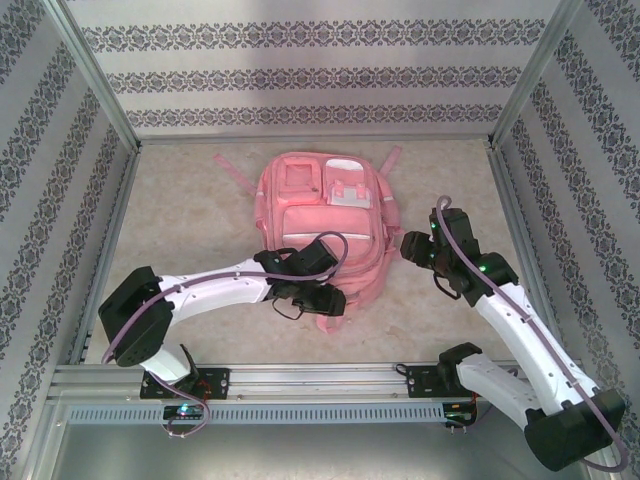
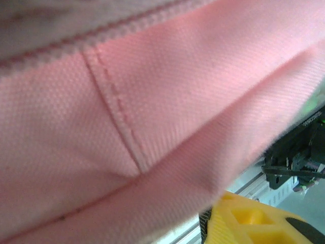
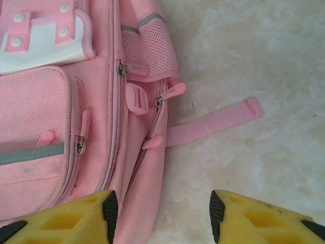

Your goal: Pack the student bag

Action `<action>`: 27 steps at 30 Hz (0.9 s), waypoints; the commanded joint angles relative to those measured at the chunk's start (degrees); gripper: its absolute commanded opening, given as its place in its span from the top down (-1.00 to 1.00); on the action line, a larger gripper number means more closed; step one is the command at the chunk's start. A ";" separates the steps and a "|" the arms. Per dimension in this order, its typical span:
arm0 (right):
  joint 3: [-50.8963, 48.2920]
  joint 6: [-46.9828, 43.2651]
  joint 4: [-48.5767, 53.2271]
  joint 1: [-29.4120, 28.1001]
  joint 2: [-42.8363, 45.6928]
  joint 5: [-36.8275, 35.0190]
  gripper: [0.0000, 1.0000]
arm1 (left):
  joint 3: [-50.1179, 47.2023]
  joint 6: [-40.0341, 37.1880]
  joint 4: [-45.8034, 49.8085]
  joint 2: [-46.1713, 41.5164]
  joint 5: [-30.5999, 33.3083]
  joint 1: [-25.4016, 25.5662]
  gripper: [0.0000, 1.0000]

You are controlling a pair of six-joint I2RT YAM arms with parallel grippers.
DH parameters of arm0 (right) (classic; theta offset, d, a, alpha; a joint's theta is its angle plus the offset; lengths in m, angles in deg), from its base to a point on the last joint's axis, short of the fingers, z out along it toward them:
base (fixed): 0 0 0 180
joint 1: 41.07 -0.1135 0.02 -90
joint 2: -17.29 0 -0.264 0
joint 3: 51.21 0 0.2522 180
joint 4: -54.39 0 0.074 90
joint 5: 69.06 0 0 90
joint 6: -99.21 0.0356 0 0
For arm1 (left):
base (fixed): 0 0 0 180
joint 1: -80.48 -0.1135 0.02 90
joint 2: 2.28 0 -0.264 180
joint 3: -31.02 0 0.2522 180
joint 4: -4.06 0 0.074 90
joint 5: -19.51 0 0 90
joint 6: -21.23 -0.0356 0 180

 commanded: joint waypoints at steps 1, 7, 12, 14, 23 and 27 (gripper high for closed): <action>-1.39 3.00 -1.58 1.81 -1.16 4.77 -0.01 | 1.59 -5.36 1.99 -1.02 -2.98 1.03 -0.01; -6.06 12.50 -5.33 5.56 -3.50 12.58 0.01 | 2.69 -9.37 3.65 -5.33 -3.15 0.28 -0.19; -8.23 19.57 -8.79 7.80 -5.85 17.49 0.05 | 1.37 -10.39 4.55 -10.60 -2.69 -2.56 -0.19; -6.98 17.97 -8.11 8.34 -7.36 18.17 0.05 | 0.34 -11.34 6.41 -14.36 -1.24 -5.42 -0.20; 3.71 -5.32 -8.15 5.57 -3.43 9.56 -0.96 | -3.43 -18.06 10.28 -31.63 14.42 -26.95 -0.99; -0.03 -10.78 -17.63 6.10 0.21 -1.33 -0.96 | -8.94 -26.04 0.99 -36.78 34.82 -28.52 -0.99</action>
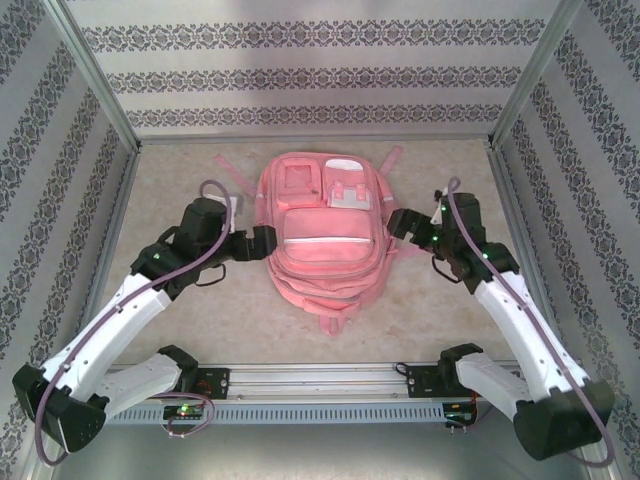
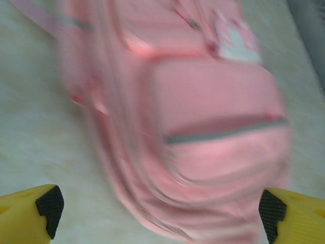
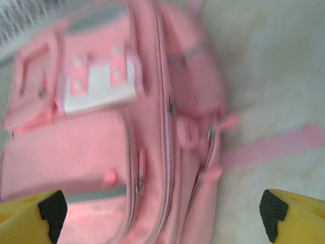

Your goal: Pack the student bag

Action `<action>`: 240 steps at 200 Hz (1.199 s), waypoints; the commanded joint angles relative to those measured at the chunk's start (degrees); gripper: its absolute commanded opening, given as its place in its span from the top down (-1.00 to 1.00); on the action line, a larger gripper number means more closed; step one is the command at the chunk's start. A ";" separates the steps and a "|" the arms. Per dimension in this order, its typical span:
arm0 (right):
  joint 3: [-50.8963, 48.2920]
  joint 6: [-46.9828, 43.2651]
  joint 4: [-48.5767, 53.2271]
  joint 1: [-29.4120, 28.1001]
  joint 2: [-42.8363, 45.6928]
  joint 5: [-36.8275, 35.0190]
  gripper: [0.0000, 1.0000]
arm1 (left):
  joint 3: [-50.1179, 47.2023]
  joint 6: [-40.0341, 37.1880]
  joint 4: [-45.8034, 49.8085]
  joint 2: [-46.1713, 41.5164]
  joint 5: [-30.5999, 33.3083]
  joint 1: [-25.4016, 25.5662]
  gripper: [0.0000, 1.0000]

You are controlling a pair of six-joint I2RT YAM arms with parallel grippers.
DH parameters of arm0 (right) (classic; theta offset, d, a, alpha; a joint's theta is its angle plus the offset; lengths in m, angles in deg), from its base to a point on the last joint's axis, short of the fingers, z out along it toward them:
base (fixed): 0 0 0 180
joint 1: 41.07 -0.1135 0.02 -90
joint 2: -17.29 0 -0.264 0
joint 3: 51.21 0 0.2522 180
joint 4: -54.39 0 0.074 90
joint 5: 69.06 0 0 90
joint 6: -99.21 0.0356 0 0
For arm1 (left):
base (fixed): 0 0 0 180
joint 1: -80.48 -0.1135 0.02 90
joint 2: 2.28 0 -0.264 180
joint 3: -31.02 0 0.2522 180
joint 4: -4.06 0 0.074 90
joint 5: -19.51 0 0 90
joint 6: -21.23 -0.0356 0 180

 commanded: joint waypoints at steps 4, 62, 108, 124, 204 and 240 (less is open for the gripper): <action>-7.47 -18.24 -17.17 0.42 3.88 -6.94 -0.96 | -10.41 -20.95 -13.19 -5.63 17.04 -1.38 -0.99; -26.35 -34.79 -37.26 -0.35 3.21 -11.26 -0.96 | -37.54 -28.72 -47.89 -8.14 23.60 -10.44 -0.99; -32.68 -31.18 -48.79 3.68 -4.73 -16.32 -0.96 | -40.59 -24.14 -63.62 5.21 20.55 -18.90 -0.99; -32.84 -28.36 -50.31 7.22 -6.80 -17.66 -0.96 | -39.09 -18.80 -66.74 10.15 26.08 -20.19 -0.99; -38.66 -25.77 -87.83 16.99 -22.25 -1.09 -0.96 | -39.38 -22.08 -96.26 33.52 1.15 -30.67 -0.99; -41.28 -26.98 -106.44 16.91 -35.06 2.49 -0.96 | -37.31 -24.23 -89.75 32.09 -4.42 -31.09 -0.99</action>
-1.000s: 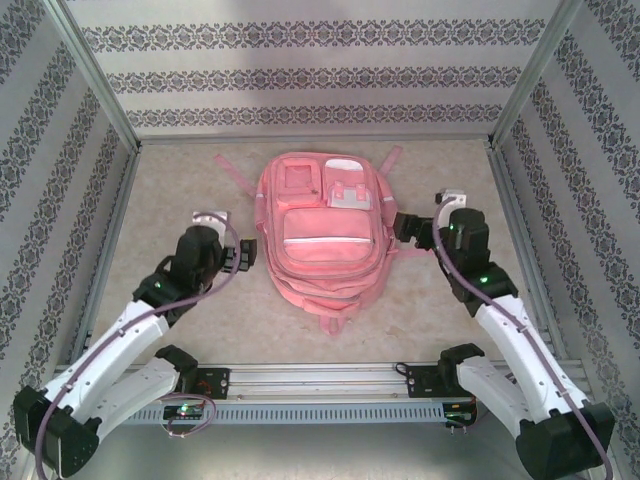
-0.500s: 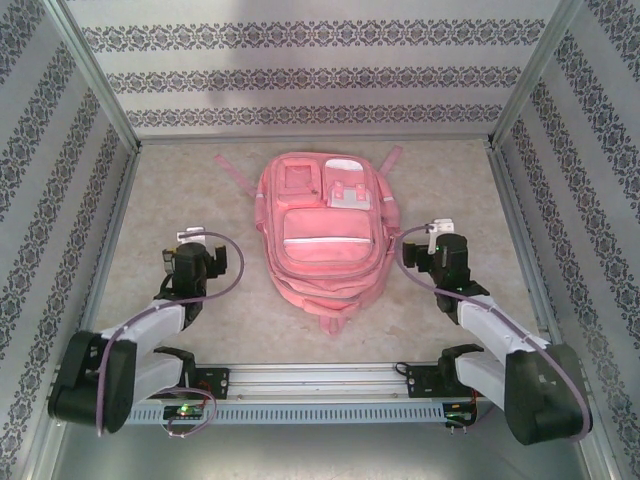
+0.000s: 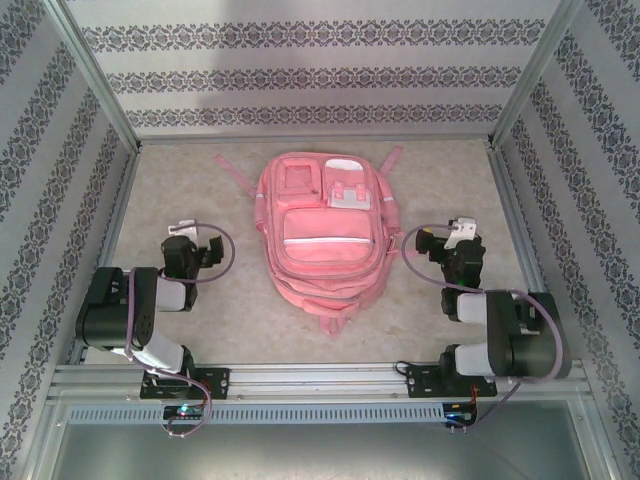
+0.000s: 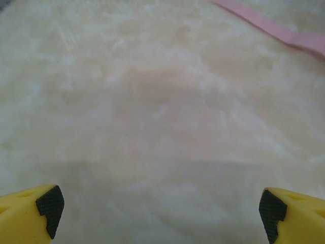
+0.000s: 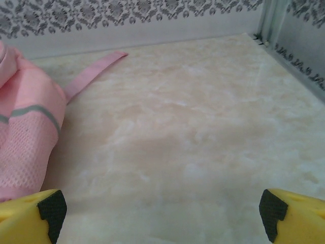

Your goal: Pack the student bag

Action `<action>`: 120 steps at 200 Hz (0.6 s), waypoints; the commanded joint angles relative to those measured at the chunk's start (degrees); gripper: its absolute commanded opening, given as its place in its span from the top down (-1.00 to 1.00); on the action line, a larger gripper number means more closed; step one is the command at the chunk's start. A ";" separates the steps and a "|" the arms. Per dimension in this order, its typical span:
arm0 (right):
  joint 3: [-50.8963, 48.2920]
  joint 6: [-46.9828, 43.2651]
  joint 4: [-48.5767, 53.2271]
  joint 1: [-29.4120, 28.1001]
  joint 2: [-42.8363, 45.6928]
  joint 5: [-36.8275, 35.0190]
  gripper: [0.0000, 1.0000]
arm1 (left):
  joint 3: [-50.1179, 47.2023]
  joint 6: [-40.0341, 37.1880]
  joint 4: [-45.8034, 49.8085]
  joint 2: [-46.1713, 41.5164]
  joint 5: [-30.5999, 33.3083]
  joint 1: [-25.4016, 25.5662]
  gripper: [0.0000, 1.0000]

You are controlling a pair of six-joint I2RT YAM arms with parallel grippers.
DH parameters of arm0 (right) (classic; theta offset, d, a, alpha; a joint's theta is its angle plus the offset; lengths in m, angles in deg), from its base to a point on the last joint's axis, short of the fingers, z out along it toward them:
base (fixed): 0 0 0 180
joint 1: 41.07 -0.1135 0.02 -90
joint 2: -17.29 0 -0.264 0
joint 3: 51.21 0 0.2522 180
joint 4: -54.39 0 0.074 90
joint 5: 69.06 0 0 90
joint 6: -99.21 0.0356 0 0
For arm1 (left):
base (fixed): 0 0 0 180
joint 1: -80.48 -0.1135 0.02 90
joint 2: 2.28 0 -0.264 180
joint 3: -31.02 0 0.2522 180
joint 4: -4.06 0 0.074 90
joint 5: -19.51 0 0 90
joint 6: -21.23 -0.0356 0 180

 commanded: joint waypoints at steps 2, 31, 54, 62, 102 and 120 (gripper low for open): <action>0.45 -1.26 -15.52 0.08 -7.73 6.77 -0.96 | 2.88 -0.41 -5.65 -0.30 -7.30 0.02 -0.99; 12.01 -4.87 8.95 -4.62 -4.96 -1.45 -0.96 | 7.99 -2.92 3.00 0.30 -1.94 3.48 -0.99; 12.41 -3.95 10.39 -4.25 -4.56 -2.35 -0.96 | 7.58 -2.36 1.93 0.51 -0.68 3.48 -0.99; 11.65 -3.35 8.28 -4.16 -4.86 -3.65 -0.96 | 6.40 -0.76 0.09 0.16 3.18 3.48 -0.99; 12.47 -4.59 9.94 -4.66 -4.90 -2.07 -0.96 | 7.68 -2.53 2.11 0.47 2.14 4.62 -0.99; 12.37 -4.75 9.80 -4.69 -4.91 -1.89 -0.96 | 8.12 -3.10 3.02 0.42 -4.09 3.23 -0.99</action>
